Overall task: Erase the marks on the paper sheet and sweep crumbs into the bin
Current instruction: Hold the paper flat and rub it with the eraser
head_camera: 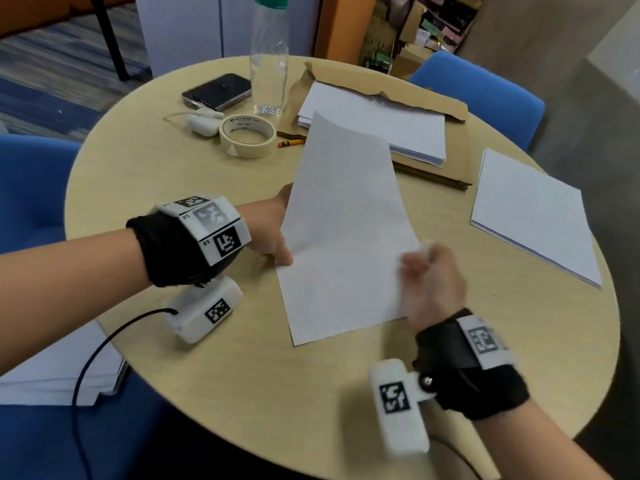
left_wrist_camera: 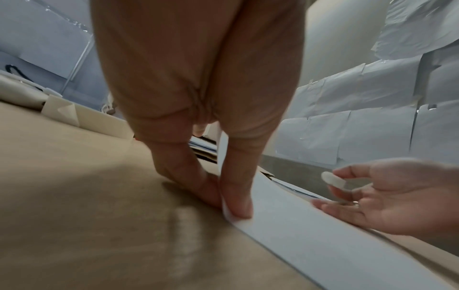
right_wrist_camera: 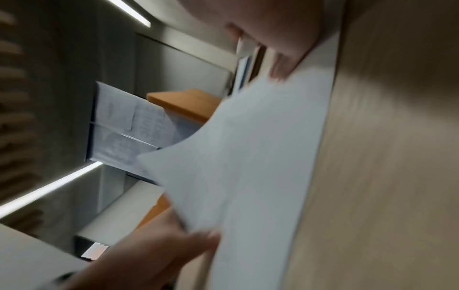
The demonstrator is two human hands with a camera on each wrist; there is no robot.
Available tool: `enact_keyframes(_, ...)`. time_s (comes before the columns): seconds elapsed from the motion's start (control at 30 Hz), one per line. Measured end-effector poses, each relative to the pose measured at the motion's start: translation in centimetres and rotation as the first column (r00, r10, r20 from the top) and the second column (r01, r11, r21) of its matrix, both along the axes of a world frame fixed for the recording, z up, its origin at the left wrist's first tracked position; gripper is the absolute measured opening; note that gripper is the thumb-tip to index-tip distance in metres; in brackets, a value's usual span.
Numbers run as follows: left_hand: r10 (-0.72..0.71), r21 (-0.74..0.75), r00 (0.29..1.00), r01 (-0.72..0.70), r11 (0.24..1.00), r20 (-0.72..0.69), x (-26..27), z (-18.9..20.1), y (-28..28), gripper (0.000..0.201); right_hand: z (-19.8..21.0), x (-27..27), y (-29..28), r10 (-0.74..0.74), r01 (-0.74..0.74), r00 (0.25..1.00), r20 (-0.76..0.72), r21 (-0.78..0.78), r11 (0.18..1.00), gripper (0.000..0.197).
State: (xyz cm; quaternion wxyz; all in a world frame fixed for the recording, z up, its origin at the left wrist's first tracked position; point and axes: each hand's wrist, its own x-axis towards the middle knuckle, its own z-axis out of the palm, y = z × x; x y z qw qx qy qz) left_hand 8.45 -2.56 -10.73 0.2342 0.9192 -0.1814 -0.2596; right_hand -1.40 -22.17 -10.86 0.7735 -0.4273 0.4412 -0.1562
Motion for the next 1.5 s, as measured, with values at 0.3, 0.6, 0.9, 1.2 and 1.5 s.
enact_keyframes(0.3,0.022,0.033,1.0,-0.022,0.999,0.001,-0.1,0.1,-0.1,0.104,1.4,-1.3,-1.1,0.325,-0.317,0.945,0.018,-0.176,0.932,0.009)
enact_keyframes(0.6,-0.012,0.045,1.0,0.011,0.999,0.008,-0.2,0.2,-0.3,0.104,2.4,1.4,5.4,0.68,-0.895,0.236,-0.694,-0.428,-0.126,0.02)
enact_keyframes(0.9,-0.039,0.052,0.999,0.04,0.998,-0.007,-0.2,0.5,-0.3,0.111,3.9,1.2,1.5,0.493,-0.931,0.196,-0.848,-0.319,-0.178,0.02)
enact_keyframes(1.2,-0.033,0.01,0.999,0.033,0.999,-0.014,-0.4,0.5,0.1,0.11,2.6,1.9,3.2,0.539,-0.93,0.213,-0.815,-0.338,-0.142,0.02)
enact_keyframes(1.5,-0.037,0.024,0.999,0.037,0.999,-0.019,-0.6,0.7,-0.1,0.105,2.1,2.6,4.9,0.624,-0.923,0.253,-0.739,-0.378,-0.074,0.022)
